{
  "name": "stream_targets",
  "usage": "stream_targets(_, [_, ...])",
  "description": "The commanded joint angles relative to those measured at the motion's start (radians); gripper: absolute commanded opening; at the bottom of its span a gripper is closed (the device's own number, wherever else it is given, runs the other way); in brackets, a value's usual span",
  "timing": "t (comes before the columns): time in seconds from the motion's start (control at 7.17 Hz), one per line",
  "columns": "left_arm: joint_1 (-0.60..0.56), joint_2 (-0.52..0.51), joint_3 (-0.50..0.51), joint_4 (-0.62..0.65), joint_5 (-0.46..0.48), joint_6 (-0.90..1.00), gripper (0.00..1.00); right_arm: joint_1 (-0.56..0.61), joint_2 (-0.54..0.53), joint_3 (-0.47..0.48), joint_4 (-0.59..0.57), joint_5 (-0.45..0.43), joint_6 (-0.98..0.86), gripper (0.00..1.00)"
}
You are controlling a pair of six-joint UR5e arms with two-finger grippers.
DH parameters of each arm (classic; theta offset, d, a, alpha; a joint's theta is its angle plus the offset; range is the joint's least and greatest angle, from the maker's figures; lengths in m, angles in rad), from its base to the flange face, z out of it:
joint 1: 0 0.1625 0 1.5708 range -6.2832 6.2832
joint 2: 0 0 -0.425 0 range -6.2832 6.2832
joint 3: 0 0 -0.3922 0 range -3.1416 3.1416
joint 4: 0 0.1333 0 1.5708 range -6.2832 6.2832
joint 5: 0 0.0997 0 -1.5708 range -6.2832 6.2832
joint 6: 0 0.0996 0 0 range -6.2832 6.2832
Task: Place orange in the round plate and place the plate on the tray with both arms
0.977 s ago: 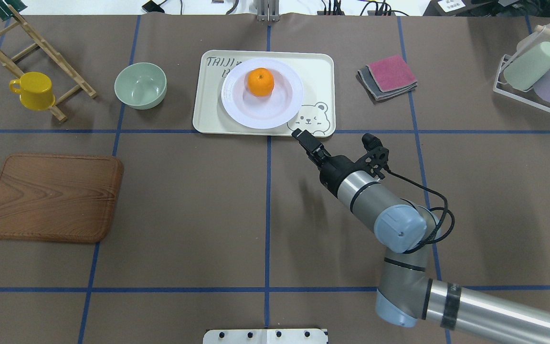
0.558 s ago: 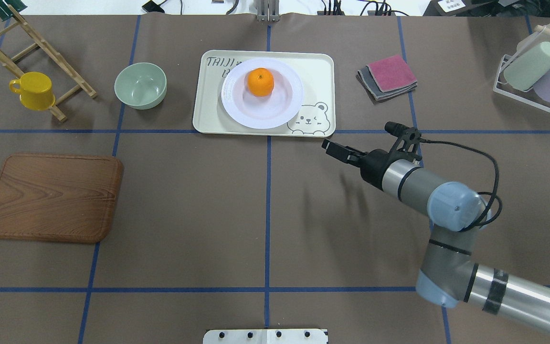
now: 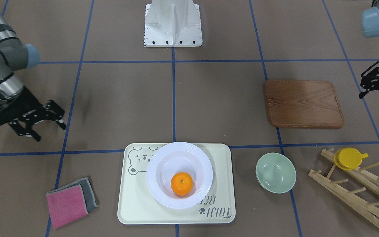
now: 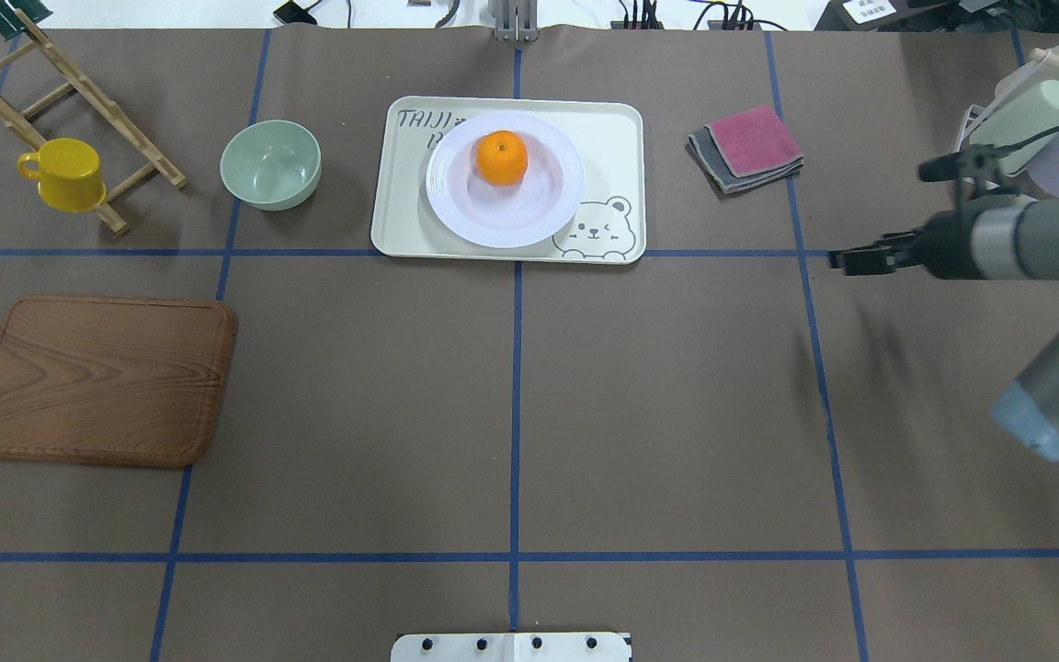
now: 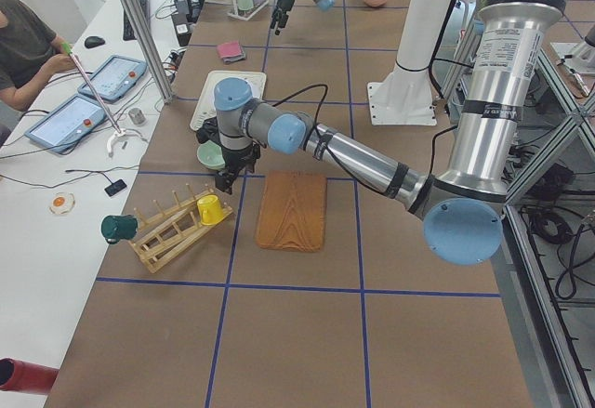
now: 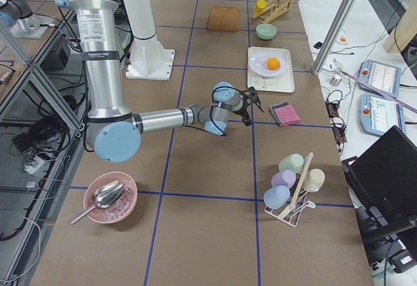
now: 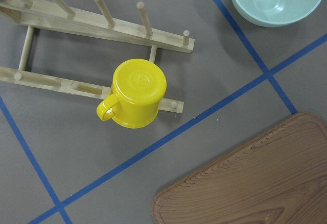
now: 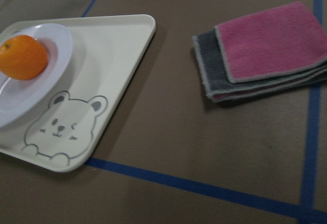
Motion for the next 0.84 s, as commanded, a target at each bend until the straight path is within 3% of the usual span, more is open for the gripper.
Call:
stream_targets(0.0, [-0.003, 0.021, -0.005, -0.002, 0.0, 0.017, 1.0, 0.285, -0.101, 0.002, -0.227, 0.257, -0.451, 1.0])
stream_targets(0.42, [-0.097, 0.07, 0.001, 0.008, -0.009, 0.204, 1.0, 0.447, -0.069, 0.011, -0.66, 0.279, -0.921, 1.0])
stream_targets(0.7, [-0.13, 0.111, 0.009, 0.02, -0.012, 0.207, 1.0, 0.513, 0.006, 0.031, -0.985, 0.279, -1.118, 1.0])
